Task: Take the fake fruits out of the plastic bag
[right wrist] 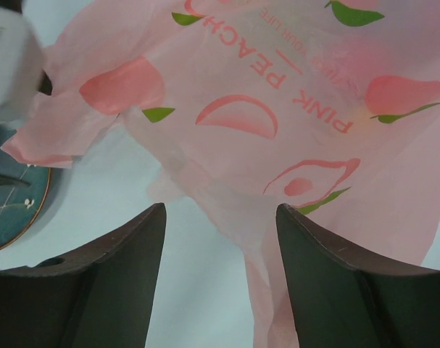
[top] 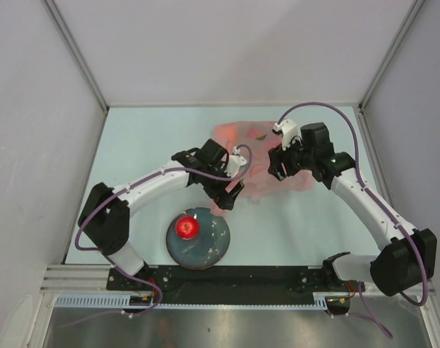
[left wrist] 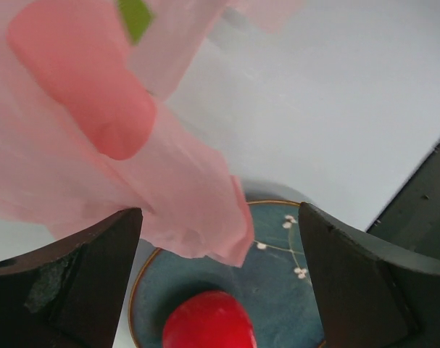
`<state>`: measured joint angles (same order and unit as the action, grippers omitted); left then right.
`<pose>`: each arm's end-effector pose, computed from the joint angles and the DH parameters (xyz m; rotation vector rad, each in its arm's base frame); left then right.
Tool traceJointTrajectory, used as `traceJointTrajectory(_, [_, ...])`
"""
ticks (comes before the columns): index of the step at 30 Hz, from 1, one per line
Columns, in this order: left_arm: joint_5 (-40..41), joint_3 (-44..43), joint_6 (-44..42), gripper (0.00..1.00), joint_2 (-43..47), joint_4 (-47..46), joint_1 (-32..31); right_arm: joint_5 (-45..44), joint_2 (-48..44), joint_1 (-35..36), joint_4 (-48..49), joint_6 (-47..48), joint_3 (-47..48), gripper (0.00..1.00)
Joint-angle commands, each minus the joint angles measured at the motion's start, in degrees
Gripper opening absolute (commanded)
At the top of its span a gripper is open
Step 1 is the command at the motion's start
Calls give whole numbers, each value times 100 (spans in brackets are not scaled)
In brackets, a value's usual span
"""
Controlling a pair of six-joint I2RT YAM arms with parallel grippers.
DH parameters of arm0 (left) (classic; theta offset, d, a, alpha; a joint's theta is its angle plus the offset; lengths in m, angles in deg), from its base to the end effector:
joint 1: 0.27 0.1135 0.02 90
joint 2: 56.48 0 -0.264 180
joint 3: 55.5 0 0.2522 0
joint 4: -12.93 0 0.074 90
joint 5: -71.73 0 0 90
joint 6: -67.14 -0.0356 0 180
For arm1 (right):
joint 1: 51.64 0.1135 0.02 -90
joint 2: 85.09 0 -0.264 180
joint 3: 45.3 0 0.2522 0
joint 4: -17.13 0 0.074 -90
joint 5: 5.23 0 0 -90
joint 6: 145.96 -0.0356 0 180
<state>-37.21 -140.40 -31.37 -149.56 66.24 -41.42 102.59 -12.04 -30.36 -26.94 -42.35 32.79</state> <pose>0.2448 -0.2293 0.2466 1.2327 2.3928 -0.6225 0.2552 0.1111 0.3202 -0.8315 2.0874 0.4219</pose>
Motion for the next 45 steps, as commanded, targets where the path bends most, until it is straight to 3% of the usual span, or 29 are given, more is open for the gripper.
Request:
traceJointTrajectory(1, [988,-243,780,92,-333,-167,-8,-173,-292,175,-28,221,9,66])
traceJointTrajectory(7, [868,-278,1080,77,-387,62,-8,-446,-310,482,51,222,-9,66])
traceJointTrajectory(10, [481,-427,992,54,-614,114,-7,-464,-318,561,147,221,0,66])
traceJointTrajectory(11, [357,-636,931,40,-711,175,1,-499,-336,596,130,274,0,67])
traceJointTrajectory(13, [137,-936,606,23,-878,316,-8,-447,-336,588,-19,476,-52,66])
traceJointTrajectory(14, [136,-1259,518,0,-1061,447,10,-368,-353,562,-19,520,-140,66])
traceJointTrajectory(17, [-197,-1762,420,0,-1247,518,298,-96,-302,351,226,608,-623,65])
traceJointTrajectory(20, [-672,-2228,430,0,-1117,527,669,-59,-91,333,585,495,-756,54])
traceJointTrajectory(26, [-1952,-2756,96,0,-773,641,1065,-595,138,281,1586,423,-931,48])
traceJointTrajectory(32, [-2755,-3784,-273,0,-1133,1011,1161,-1500,525,219,2317,652,-844,37])
traceJointTrajectory(35, [-2904,-3760,-20,0,-1099,634,1231,-1440,333,323,2502,635,-406,39])
traceJointTrajectory(38, [-3256,-3627,122,0,-1028,422,1285,-1239,-1,683,2460,582,-168,50])
traceJointTrajectory(41, [-3397,-3706,183,0,-1090,457,1284,-930,-283,1148,2145,512,-167,52])
traceJointTrajectory(45, [-3555,-3881,297,0,-1177,352,1284,-633,-310,1344,1651,283,-263,40])
